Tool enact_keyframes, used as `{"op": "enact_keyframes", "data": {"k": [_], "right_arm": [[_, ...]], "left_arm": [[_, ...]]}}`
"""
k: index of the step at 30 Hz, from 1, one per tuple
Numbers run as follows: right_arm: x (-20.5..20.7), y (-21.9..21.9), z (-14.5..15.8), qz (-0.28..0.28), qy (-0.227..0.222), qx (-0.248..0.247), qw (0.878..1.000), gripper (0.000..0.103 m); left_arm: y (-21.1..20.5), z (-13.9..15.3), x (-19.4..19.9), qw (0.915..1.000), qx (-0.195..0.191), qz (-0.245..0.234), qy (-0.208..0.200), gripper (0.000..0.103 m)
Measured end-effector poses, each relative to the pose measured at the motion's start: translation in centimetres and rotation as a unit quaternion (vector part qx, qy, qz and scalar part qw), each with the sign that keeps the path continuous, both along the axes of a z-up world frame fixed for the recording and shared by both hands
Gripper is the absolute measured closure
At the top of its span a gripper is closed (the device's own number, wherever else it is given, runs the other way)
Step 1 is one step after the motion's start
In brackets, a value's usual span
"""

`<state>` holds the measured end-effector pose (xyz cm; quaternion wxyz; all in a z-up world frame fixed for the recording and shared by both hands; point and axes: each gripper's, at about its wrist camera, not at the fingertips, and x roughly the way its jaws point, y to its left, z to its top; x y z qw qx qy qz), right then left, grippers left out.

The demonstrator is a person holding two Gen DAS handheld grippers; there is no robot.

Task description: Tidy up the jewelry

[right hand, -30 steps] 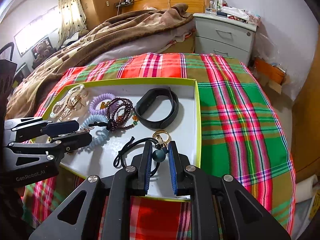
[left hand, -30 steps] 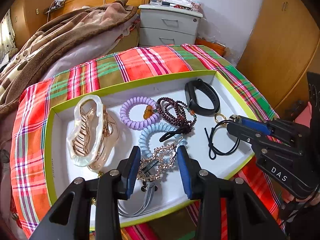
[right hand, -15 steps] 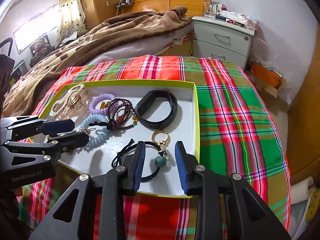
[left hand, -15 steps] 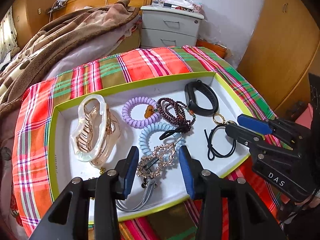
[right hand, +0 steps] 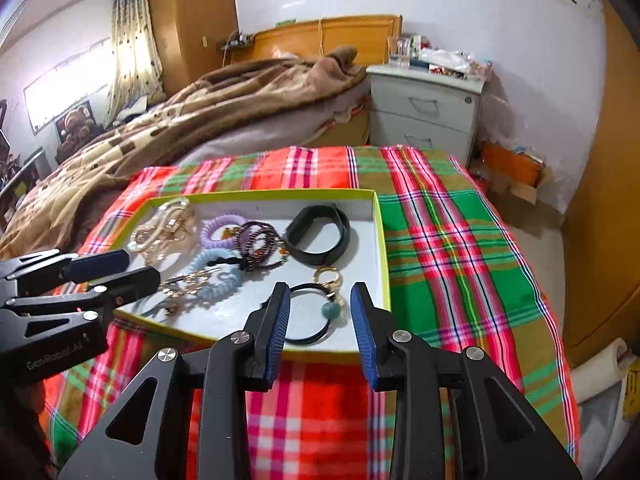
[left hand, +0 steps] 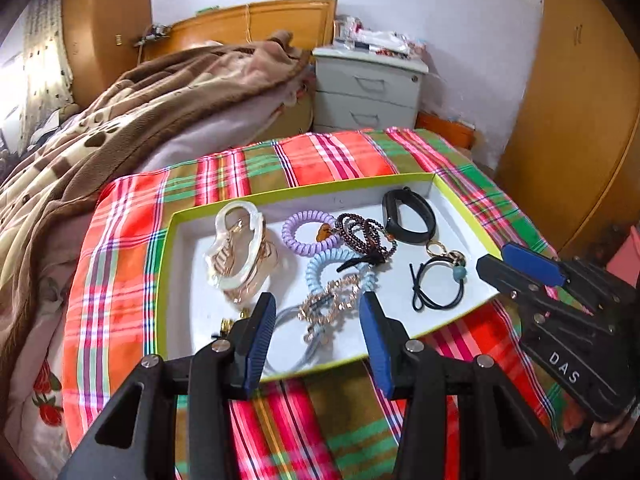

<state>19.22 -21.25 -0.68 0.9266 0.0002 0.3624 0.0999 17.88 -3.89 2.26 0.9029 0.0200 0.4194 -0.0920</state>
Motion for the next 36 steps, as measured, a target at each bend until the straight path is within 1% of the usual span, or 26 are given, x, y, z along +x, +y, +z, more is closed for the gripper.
{"op": "enact_keyframes", "data": {"k": [5,7,9,11,14,15,20,23,27,30,36], "right_arm": [[-2.2,1.0,0.4,-0.008,-0.024,-0.009,1.0,0.07],[-2.8,1.2,0.4,-0.008,-0.027,-0.006,1.0,0.07],[-3.3,1.4,0.4,-0.007,-0.029,-0.006,1.0,0.07],[-3.6,1.5,0.4,-0.007,-0.031,-0.005,0.999,0.07],[-4.0,1.6,0.5,-0.004,-0.032,0.002,0.999,0.07],[-4.1,1.7,0.5,-0.004,-0.034,0.001,0.999,0.07],[-4.6,1.7,0.7,-0.007,-0.038,0.005,0.999,0.07],[-4.9,1.6,0.7,-0.008,-0.04,0.008,0.999,0.07],[-5.1,1.6,0.7,-0.008,-0.041,0.008,0.999,0.07],[-5.3,1.4,0.7,-0.012,-0.043,0.01,0.999,0.07],[-5.8,1.3,0.8,-0.018,-0.043,0.014,0.999,0.07]], "left_arm": [[0.4,-0.3,-2.0,0.9994,0.007,0.032,-0.014,0.058],[0.6,-0.3,-2.9,0.9983,0.015,0.05,-0.025,0.058],[0.8,-0.3,-3.6,0.9974,0.015,0.063,-0.033,0.058],[1.1,-0.4,-4.1,0.9966,0.014,0.073,-0.036,0.058],[1.1,-0.4,-4.8,0.995,0.024,0.086,-0.047,0.058],[1.1,-0.3,-5.0,0.9946,0.027,0.087,-0.048,0.058],[1.1,-0.3,-5.5,0.9948,0.016,0.089,-0.047,0.058],[0.8,-0.5,-5.8,0.9949,0.024,0.088,-0.042,0.058],[0.8,-0.7,-6.2,0.9954,0.012,0.087,-0.038,0.058],[0.6,-0.7,-6.3,0.995,0.021,0.089,-0.039,0.058],[0.5,-0.6,-6.7,0.9948,0.02,0.09,-0.043,0.058]]}}
